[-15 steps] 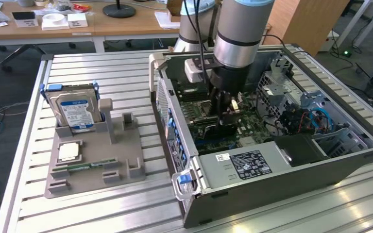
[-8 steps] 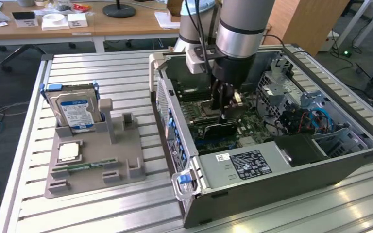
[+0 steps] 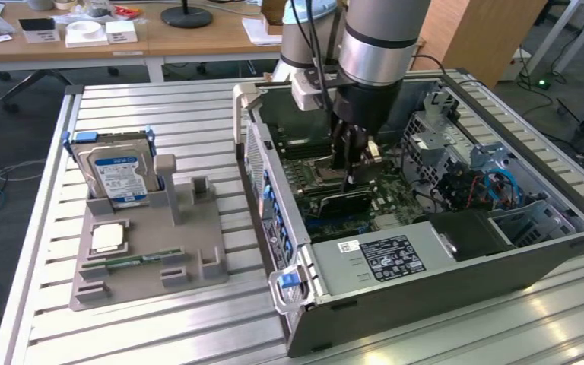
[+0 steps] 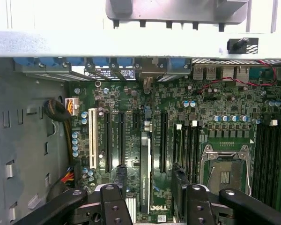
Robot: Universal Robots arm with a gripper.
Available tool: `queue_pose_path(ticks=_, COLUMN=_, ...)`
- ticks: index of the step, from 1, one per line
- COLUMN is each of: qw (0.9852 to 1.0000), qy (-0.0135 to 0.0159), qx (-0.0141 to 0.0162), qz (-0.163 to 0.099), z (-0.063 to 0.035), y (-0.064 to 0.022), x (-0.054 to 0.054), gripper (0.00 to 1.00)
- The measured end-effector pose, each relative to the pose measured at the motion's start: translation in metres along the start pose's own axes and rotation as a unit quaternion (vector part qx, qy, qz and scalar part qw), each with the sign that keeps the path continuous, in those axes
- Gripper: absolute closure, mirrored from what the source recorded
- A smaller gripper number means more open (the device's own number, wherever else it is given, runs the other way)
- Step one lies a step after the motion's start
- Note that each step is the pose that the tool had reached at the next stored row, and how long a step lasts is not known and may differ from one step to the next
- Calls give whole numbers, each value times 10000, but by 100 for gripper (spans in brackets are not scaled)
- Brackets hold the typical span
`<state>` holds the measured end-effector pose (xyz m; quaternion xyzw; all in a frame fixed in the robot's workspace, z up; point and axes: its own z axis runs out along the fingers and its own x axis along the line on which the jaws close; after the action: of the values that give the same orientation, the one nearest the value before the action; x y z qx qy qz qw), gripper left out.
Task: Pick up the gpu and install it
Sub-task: 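Insert the gpu into the slot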
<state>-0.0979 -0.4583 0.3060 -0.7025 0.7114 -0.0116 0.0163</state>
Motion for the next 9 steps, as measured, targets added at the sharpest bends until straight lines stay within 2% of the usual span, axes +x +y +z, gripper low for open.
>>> queue_pose_path(ticks=9, qw=10000, qy=10, qx=1, qz=0, z=-51, y=-2, x=0, gripper=49)
